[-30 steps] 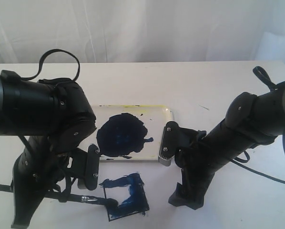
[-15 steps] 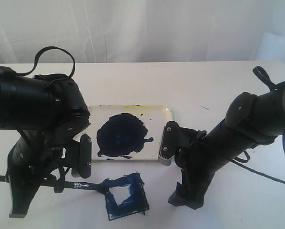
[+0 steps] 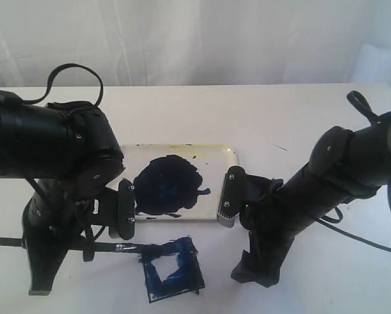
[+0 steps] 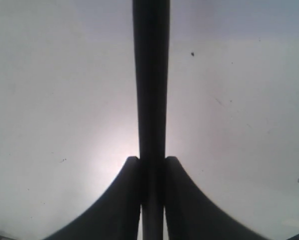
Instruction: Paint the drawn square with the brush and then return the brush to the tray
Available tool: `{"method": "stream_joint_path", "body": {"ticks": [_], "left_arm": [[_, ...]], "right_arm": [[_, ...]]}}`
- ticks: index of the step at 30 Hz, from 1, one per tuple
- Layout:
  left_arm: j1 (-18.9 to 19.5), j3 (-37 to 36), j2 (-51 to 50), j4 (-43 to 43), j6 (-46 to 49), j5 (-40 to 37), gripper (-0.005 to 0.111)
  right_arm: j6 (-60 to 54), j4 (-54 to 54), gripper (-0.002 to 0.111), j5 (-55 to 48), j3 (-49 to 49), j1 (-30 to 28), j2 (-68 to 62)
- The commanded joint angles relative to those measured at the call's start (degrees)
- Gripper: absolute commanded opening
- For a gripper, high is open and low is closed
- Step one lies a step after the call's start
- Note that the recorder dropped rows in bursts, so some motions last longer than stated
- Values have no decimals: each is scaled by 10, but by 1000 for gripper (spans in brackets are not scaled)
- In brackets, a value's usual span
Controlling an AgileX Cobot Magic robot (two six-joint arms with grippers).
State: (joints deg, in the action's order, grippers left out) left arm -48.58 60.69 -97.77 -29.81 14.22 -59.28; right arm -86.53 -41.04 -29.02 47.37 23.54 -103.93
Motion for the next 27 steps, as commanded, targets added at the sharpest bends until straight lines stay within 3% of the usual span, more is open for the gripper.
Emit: {"method": "stream_joint_path", "body": {"ticks": [1,4,7,13,19,27], "left_arm": [[-1,1,5,72,59,-6,0],[-1,1,5,134,136,-19,0],[-1,1,5,129,137,-44,0],[-1,1,5,31,29,-44,0],[-1,1,5,9,-14,-31,0],[-1,1,4,117,94,-2,0]], "right_arm": [[3,22,89,11,-12,0,-9],[3,22,89,11,-12,0,-9],[3,22,89,11,-12,0,-9],[3,22,89,10,-12,0,-9],[3,22,89,10,-12,0,-9],[3,22,89,11,-12,0,-9]]}}
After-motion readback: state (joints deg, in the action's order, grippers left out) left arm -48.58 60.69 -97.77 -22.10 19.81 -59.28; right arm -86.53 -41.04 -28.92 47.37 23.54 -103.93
